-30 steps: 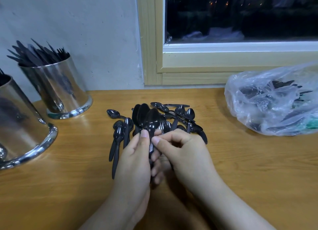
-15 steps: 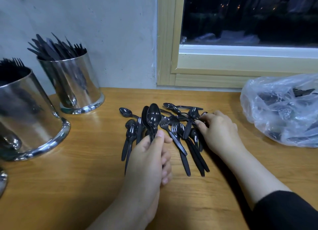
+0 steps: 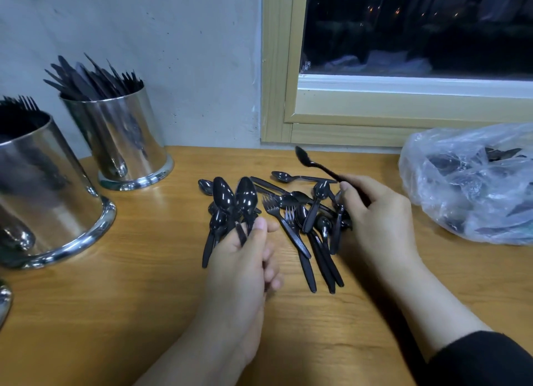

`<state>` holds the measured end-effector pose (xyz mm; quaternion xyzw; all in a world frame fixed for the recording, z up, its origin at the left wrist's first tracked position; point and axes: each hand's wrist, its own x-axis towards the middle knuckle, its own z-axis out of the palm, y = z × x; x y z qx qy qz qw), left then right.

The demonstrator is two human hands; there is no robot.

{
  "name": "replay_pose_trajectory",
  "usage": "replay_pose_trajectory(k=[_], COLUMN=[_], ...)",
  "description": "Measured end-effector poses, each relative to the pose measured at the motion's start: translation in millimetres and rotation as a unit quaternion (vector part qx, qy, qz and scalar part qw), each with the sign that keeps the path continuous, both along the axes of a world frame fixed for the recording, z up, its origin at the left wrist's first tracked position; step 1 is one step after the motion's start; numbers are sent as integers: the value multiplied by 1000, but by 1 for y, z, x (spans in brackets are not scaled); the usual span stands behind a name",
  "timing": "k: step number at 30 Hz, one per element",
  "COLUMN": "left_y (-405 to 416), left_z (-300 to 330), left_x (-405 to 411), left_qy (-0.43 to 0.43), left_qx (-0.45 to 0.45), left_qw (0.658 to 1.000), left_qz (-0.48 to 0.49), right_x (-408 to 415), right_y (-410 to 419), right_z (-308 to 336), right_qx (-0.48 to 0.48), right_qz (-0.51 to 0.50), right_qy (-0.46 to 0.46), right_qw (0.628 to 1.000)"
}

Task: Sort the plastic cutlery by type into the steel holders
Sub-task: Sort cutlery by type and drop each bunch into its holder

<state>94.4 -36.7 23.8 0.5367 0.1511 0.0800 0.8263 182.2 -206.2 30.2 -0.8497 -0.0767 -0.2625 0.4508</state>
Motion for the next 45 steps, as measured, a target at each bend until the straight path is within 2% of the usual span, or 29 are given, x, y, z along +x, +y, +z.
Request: replay_pose_trajectory(k=[3,5,9,13,15,17,20,23,29,34,37,41,43,45], left_y=[0,0,3,9,9,7,3,3,4,3,4,3,3,2], left_z=[2,3,8,8,9,12,15,14,12,10,11,15,13,11], left_x=[0,2,1,5,5,4,-1,-5,-10,-10,-9,-6,-7,-7], left_qy=[15,11,52,63,50,37,33,24,16,16,20,30,28,24], left_qx=[-54,-87,-114,-134,-112,-103,-92,-65,32,26,7,-88,-67,-25], left_qw=[998,996,992,988,992,994,995,996,994,994,994,985,988,992], left_qz=[19,19,9,37,28,11,-22,-53,-101,-102,-109,-144,-134,-119], right_x=[-28,-47,-74,-72,-62,-44,-20,-14,-10,-6,-2,-16,-27,-37], right_y=[22,41,62,44,26,5,-23,-30,-22,-30,-39,-36,-29,-18], right_z=[-2,-10,-17,-10,-5,-3,-8,-10,-15,-13,-13,3,12,17], right_qx=[-62,-116,-162,-181,-117,-78,-128,-162,-153,-59,-6,65,96,143], right_qz=[71,114,204,274,223,110,-36,-68,-95,-122,-148,-141,-94,-14], right_qy=[-134,-177,-157,-62,-40,-18,107,209,221,147,38,-107,-122,-81], right_qw=[987,971,953,943,967,991,985,962,959,980,988,982,983,986])
